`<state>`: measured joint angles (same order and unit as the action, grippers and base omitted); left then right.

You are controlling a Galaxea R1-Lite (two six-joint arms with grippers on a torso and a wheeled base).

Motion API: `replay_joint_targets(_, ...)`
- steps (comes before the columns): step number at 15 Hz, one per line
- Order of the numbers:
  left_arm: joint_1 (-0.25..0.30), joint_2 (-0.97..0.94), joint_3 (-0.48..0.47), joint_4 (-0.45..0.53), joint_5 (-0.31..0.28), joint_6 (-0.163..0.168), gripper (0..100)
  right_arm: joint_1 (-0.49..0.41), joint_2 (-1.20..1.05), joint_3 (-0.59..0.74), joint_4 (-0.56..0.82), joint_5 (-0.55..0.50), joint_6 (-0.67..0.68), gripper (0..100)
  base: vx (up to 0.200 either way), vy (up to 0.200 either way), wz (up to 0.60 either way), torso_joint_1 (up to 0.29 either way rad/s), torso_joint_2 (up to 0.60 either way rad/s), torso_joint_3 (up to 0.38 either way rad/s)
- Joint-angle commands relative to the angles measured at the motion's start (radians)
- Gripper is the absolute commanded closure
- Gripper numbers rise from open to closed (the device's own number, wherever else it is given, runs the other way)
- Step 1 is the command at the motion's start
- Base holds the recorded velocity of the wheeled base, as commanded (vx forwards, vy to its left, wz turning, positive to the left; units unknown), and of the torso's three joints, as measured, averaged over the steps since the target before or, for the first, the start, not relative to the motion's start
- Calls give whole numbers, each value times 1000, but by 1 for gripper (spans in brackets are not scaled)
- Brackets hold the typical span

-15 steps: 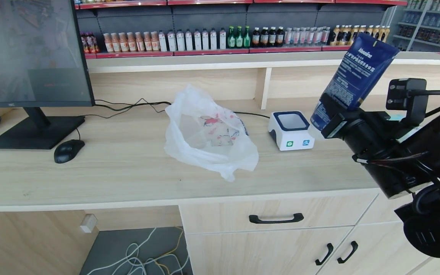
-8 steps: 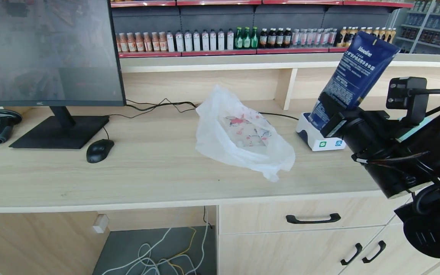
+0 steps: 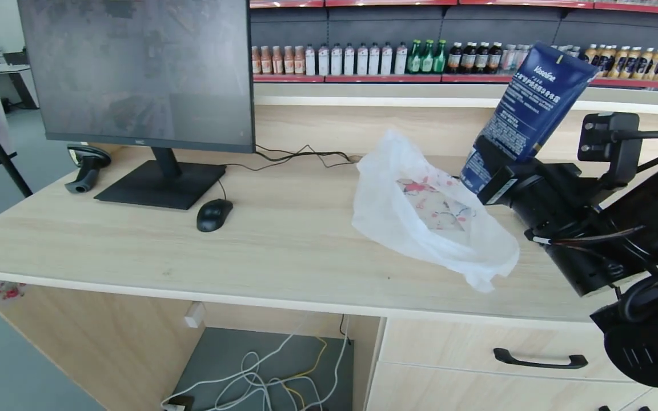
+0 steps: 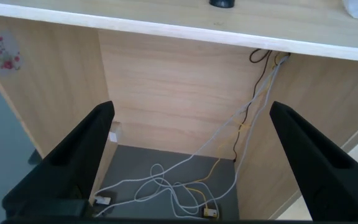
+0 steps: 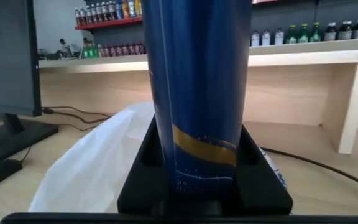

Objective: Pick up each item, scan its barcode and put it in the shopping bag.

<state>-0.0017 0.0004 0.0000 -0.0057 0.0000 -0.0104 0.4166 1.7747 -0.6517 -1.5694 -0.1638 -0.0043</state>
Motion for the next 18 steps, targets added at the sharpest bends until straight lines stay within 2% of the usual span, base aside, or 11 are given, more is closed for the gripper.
replay_joint_targets(1,0,0,0,0,2,-2,0,-1,-12,15,-1,-2,3,100,0,0,0,0,0,0)
replay_joint_targets(7,0,0,0,0,0,0,0,-65,11,26,-1,10,141,100,0,0,0,0,0,0)
replay_joint_targets(11,0,0,0,-2,0,0,0,42,78,41,-1,26,337,100,0,0,0,0,0,0)
replay_joint_targets(15,0,0,0,-3,0,0,0,44,164,-34,-1,101,438,100,0,0,0,0,0,0)
replay_joint_targets(16,0,0,0,-3,0,0,0,42,167,-36,-1,102,441,100,0,0,0,0,0,0)
replay_joint_targets(18,0,0,0,-3,0,0,0,42,212,-48,-1,106,529,100,0,0,0,0,0,0)
